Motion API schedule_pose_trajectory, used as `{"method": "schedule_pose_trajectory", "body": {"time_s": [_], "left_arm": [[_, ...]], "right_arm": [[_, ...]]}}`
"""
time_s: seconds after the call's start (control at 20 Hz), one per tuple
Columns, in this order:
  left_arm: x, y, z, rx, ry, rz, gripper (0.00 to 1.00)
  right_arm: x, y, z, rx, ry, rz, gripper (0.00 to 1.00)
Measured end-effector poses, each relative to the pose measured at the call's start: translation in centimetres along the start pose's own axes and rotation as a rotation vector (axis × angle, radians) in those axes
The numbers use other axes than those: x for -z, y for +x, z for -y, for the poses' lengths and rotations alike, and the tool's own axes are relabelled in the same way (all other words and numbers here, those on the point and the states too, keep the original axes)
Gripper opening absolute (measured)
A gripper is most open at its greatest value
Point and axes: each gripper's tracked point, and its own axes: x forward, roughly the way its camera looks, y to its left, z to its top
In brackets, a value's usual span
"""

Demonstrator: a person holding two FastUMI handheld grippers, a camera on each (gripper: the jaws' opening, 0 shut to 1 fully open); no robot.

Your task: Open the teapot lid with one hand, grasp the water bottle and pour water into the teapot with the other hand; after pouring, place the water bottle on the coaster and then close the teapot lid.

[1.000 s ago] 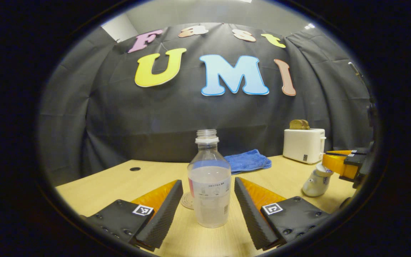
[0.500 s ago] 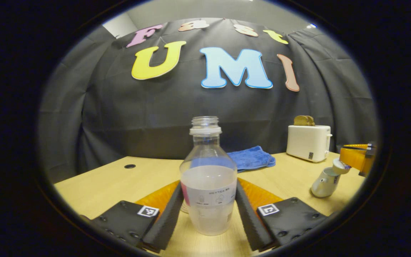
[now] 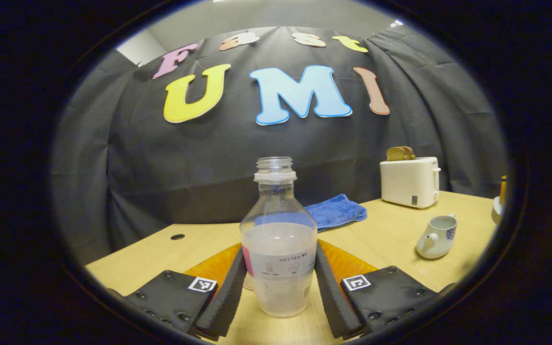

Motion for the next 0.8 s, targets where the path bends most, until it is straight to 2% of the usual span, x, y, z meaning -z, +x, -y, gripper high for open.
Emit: {"method": "schedule_pose_trajectory", "body": {"time_s": [0.2, 0.35, 0.8], "left_arm": [[-0.5, -0.1, 2.2, 0.031, 0.074, 0.001, 0.86], [-0.7, -0.2, 3.4, 0.043, 0.119, 0.0, 0.86], [-1.4, -0.3, 6.2, 0.08, 0.311, -0.017, 0.86]], "right_arm": [[1.9, -4.4, 1.8, 0.018, 0.03, -0.042, 0.05], [3.0, -6.2, 1.7, 0.019, 0.027, -0.057, 0.05], [3.6, -7.4, 0.7, -0.009, 0.052, -0.06, 0.05]]}}
